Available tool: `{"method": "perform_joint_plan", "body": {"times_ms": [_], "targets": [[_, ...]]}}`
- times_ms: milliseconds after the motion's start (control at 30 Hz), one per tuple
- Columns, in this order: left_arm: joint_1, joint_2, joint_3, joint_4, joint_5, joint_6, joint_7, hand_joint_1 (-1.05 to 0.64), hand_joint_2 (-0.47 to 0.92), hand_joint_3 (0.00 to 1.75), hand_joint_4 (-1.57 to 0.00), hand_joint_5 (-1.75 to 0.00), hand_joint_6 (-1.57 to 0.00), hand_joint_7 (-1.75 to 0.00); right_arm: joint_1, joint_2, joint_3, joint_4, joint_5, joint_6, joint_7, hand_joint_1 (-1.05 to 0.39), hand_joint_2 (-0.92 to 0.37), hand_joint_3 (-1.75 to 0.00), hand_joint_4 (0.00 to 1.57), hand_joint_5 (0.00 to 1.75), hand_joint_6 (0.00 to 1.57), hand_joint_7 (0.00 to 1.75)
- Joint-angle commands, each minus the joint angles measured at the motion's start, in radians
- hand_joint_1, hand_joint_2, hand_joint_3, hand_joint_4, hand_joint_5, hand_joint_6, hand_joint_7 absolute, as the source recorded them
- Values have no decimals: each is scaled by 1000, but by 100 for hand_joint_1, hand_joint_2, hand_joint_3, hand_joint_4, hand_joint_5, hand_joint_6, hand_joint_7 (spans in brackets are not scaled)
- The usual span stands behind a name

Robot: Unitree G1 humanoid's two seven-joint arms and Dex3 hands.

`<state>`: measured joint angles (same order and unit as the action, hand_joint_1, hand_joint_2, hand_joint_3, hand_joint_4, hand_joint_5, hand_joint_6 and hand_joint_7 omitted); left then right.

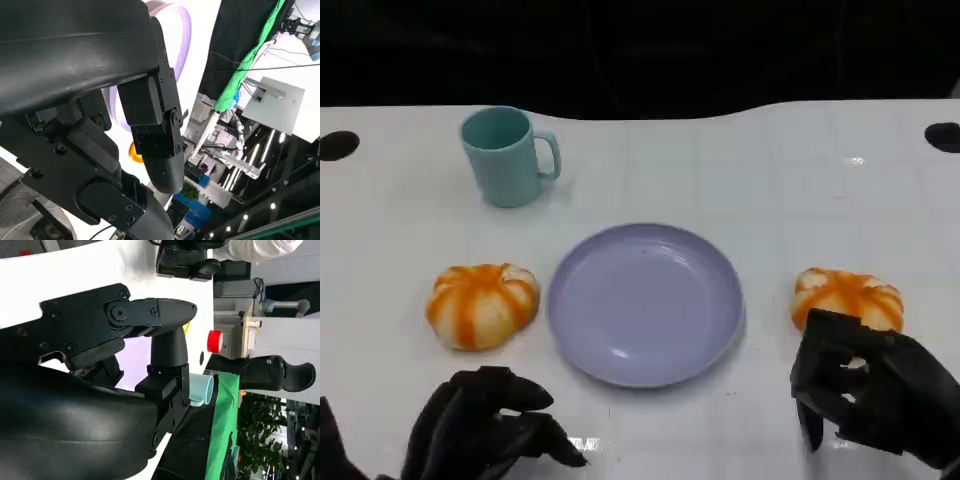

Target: Grasp the bread from the table and place it into the plate.

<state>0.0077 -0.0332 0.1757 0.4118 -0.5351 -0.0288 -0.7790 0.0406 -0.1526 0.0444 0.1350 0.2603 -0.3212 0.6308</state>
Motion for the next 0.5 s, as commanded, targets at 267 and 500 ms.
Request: {"method": "perform_joint_plan", "body": {"times_ms": [267, 500], "targets": [[-8, 20, 9, 2, 7, -8, -1, -94, 63, 0, -157, -42, -157, -15, -65, 17, -56, 88, 1, -157, -19, -46, -92, -25, 49, 145, 43, 98], [-9, 21, 7, 4, 14, -14, 3, -95, 63, 0, -157, -42, -157, -16, -88, -7, -64, 109, -78, -240, -78, -47, -92, -24, 38, 107, 30, 77]]}}
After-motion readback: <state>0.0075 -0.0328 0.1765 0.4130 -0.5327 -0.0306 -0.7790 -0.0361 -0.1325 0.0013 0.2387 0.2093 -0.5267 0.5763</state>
